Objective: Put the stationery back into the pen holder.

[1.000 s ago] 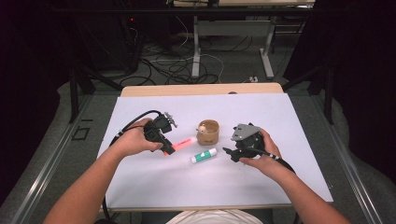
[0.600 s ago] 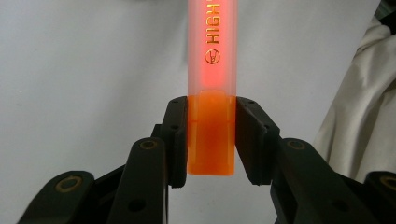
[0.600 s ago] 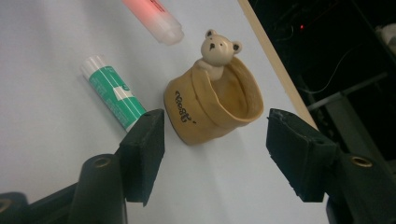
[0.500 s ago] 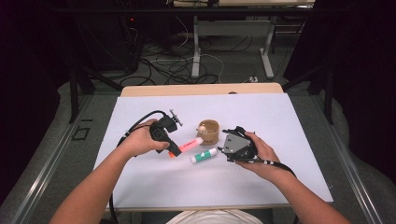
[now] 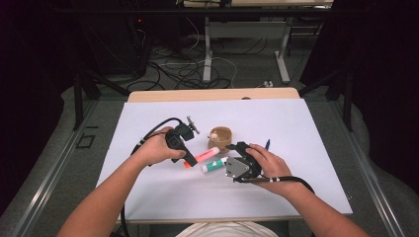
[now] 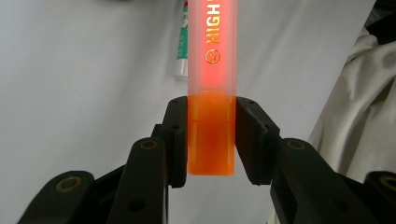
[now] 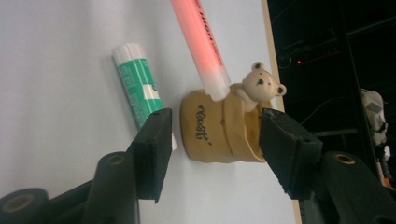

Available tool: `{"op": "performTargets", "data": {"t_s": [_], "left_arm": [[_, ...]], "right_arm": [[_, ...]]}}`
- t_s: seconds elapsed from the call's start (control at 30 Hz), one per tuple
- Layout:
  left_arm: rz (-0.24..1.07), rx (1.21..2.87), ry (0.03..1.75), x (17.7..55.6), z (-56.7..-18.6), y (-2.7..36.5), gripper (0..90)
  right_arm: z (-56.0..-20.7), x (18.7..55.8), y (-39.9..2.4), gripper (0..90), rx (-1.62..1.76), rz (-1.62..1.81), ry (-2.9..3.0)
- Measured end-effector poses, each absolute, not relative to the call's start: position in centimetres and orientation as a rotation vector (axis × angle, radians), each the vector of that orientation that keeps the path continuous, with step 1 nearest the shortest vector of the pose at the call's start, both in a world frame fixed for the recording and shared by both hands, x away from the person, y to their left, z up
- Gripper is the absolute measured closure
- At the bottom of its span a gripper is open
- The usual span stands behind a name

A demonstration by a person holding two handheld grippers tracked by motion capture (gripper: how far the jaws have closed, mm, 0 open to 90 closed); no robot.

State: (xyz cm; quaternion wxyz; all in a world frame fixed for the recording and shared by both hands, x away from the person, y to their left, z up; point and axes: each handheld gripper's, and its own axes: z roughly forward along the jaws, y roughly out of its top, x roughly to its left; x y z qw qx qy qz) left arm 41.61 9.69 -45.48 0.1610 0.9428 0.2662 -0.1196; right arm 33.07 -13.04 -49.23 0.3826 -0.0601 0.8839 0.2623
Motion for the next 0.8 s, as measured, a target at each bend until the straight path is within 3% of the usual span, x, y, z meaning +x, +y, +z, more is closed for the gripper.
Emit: {"op": "performTargets", "data": {"t_s": [0.3,0.8], "left_arm": [[-0.356,2.696,0.744,41.6,-45.8,9.1,66.5],[-0.387,2.690,0.747,41.7,-46.3,8.3,66.5]], "right_arm": [[-50.0,32.4,-12.2,52.4,-0.232,0.669,2.216],[-50.9,31.9,-11.3,56.8,-0.295,0.620,2.206]]}}
